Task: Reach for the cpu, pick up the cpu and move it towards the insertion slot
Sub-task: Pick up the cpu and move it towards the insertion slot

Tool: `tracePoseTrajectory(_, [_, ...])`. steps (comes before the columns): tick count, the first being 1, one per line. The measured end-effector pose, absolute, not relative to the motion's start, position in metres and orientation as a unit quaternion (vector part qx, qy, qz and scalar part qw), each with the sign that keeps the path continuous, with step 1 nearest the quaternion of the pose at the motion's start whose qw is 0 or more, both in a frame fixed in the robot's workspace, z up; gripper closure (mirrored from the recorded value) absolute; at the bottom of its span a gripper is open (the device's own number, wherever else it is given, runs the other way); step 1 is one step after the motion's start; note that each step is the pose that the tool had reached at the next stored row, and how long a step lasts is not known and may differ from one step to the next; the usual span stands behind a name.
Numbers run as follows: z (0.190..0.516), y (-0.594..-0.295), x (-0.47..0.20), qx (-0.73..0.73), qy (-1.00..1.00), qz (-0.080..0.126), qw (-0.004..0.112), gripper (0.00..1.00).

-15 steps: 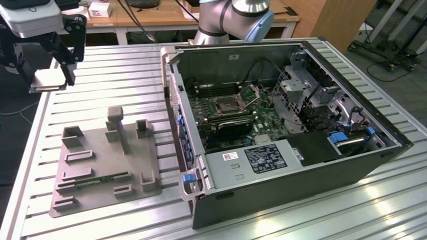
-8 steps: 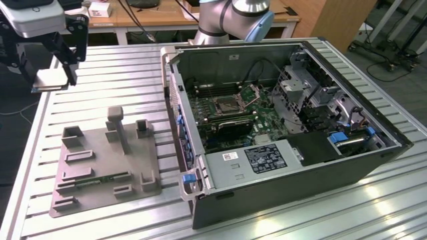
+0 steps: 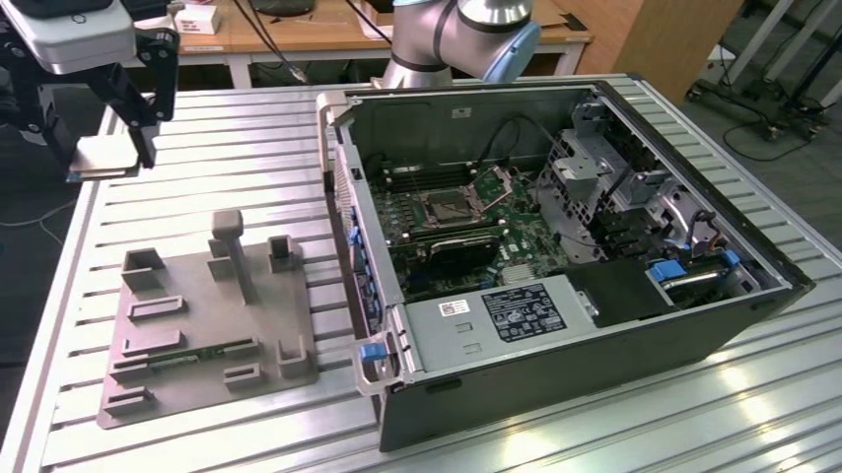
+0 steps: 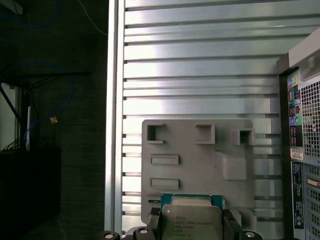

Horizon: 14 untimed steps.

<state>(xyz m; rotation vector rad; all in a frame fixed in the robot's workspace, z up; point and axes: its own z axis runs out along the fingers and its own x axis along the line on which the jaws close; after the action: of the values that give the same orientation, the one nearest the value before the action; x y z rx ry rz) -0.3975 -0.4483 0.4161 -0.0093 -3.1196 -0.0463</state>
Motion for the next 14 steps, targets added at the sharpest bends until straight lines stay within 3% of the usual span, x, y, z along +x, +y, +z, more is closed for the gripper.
tracePoseTrajectory(14, [0.4161, -0.4483, -0.3925, -0.003, -1.000, -0.015, 0.011, 0.45])
